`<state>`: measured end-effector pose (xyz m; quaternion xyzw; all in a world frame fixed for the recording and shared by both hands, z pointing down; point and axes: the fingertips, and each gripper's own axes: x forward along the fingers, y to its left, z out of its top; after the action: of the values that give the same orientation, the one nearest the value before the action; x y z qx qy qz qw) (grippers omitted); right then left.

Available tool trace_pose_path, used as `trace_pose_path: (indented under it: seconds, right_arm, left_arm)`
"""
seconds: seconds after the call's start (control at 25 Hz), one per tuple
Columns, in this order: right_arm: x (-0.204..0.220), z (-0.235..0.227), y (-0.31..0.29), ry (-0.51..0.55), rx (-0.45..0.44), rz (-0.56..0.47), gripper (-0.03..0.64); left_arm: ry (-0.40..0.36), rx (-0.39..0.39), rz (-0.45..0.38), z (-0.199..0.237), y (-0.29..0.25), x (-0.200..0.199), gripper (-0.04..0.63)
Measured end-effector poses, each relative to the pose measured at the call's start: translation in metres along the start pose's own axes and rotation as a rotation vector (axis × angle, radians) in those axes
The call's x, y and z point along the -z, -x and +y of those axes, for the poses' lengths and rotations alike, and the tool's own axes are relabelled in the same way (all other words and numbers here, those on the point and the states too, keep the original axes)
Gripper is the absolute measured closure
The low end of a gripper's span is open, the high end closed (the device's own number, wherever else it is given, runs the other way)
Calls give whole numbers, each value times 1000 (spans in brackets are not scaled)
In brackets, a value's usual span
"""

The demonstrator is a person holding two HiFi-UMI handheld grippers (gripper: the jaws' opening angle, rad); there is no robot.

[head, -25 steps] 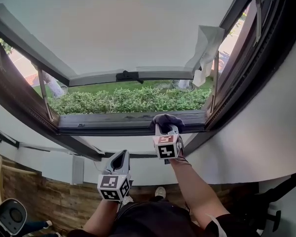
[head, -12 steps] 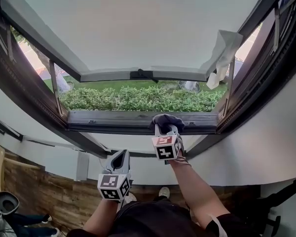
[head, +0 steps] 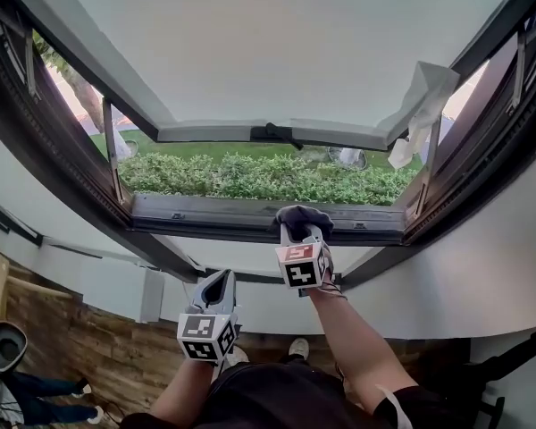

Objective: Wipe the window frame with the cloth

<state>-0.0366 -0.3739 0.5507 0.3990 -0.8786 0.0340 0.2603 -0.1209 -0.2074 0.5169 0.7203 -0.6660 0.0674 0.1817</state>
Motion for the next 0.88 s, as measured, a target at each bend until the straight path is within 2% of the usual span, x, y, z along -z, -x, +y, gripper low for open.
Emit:
trace_pose_path:
  seconds: [0.88]
  right_arm:
    - [-27, 57, -26, 28, -66, 7, 552]
  left_arm:
    - [34, -69, -21, 55, 31, 2, 586]
